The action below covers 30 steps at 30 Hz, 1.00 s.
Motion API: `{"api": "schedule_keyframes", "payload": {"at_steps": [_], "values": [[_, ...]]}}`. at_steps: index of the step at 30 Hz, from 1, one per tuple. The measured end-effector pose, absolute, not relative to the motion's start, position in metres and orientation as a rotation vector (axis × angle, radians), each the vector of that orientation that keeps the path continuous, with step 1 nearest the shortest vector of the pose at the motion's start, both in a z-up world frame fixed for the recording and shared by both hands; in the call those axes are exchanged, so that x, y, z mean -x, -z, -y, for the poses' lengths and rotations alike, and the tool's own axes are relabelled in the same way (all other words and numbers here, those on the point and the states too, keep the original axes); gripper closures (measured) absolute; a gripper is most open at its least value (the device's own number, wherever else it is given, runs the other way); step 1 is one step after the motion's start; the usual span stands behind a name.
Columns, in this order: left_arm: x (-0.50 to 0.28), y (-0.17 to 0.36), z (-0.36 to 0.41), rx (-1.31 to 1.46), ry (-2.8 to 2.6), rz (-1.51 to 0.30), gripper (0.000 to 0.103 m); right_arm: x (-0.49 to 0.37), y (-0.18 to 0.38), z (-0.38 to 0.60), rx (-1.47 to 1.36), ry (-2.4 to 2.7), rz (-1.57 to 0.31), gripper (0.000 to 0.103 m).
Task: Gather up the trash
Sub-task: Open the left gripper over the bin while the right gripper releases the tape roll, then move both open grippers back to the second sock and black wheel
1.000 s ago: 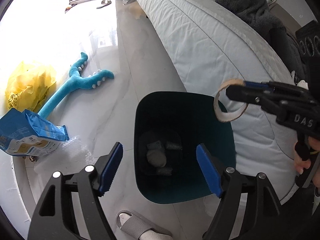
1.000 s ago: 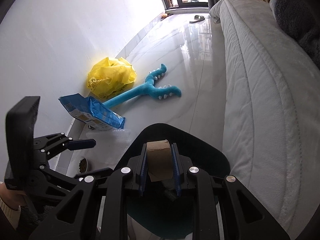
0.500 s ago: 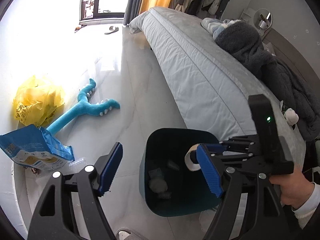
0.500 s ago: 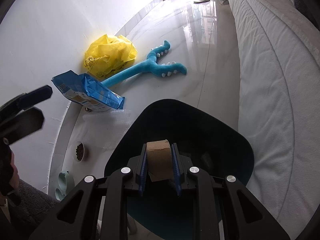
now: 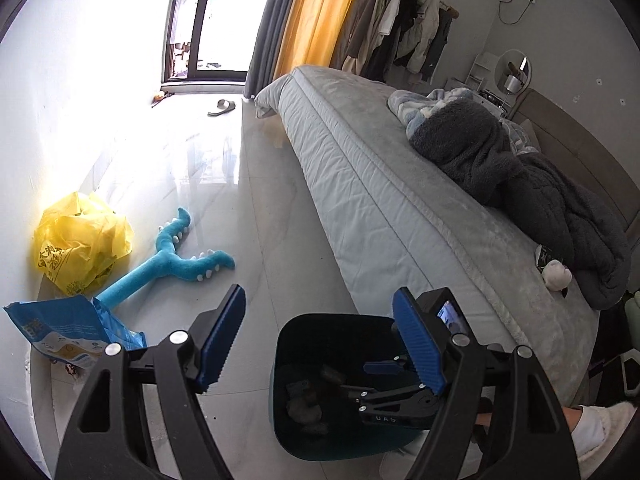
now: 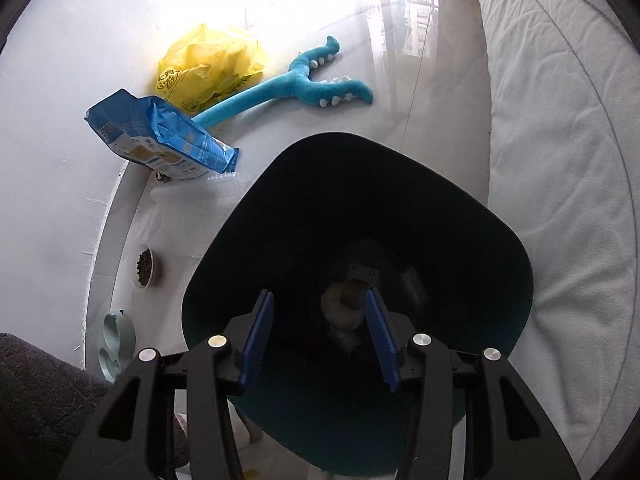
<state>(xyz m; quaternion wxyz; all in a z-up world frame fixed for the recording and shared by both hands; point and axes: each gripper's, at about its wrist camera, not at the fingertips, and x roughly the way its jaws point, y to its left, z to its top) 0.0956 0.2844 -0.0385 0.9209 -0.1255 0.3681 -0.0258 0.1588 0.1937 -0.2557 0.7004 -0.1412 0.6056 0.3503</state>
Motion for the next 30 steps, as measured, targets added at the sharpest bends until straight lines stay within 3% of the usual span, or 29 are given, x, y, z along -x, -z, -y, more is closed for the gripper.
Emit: {"api": "schedule_keyframes", "payload": {"at_steps": [15,30], "values": [[-0.103,0.003,-0.245,0.27,0.117,-0.646,0.024,-0.16,0.2,-0.167,0.215,-0.831,-1.226,0.041],[-0.119,-0.011,-0.188,0.256,0.181,-0.606,0.022,-0.187,0.129,-0.086,0.053,-0.762,-1.008,0.038]]}}
